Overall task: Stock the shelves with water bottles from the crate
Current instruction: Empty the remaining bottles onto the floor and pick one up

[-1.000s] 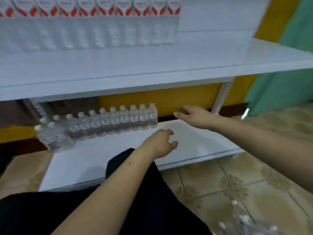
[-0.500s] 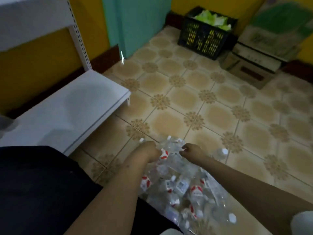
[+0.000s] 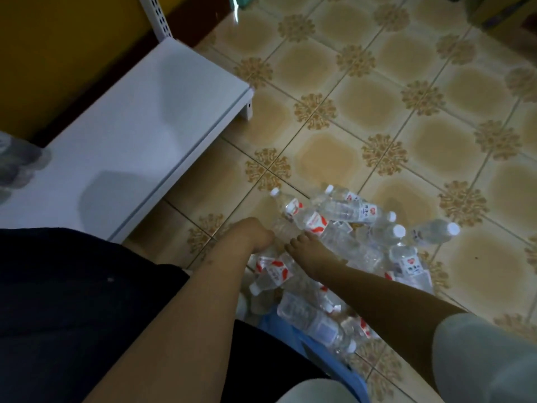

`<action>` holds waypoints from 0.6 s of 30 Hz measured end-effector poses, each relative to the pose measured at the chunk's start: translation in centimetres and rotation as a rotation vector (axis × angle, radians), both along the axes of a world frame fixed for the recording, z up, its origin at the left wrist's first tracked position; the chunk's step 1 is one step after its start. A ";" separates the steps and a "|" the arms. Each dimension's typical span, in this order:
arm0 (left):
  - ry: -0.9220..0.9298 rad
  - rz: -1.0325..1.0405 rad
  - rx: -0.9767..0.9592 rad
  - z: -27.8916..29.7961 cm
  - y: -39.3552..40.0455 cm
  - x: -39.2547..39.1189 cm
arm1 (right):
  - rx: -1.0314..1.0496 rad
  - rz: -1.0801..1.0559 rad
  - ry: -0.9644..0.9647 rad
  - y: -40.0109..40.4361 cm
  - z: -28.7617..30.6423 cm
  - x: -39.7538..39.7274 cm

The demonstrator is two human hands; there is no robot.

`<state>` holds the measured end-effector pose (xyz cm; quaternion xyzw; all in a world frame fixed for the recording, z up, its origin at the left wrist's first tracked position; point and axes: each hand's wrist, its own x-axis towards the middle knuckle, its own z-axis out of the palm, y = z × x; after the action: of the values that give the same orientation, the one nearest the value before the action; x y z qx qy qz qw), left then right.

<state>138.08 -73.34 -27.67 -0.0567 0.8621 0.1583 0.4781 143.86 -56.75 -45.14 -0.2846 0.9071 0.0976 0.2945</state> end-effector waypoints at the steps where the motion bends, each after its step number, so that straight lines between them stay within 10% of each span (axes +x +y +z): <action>1: 0.007 0.015 0.006 0.0 0.1 0.0 | -0.010 -0.007 -0.011 -0.2 0.0 -0.3; 11: 0.054 0.238 0.046 1.0 -0.7 0.0 | -0.507 -0.617 -0.129 3.0 4.0 2.5; 18: 0.210 0.776 0.252 2.3 -1.7 0.6 | -0.779 -1.015 0.013 1.5 12.6 4.2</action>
<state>138.73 -75.01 -25.39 -0.3019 0.7947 0.4357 0.2957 148.11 -55.24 -32.52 0.0947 0.8998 -0.3890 0.1735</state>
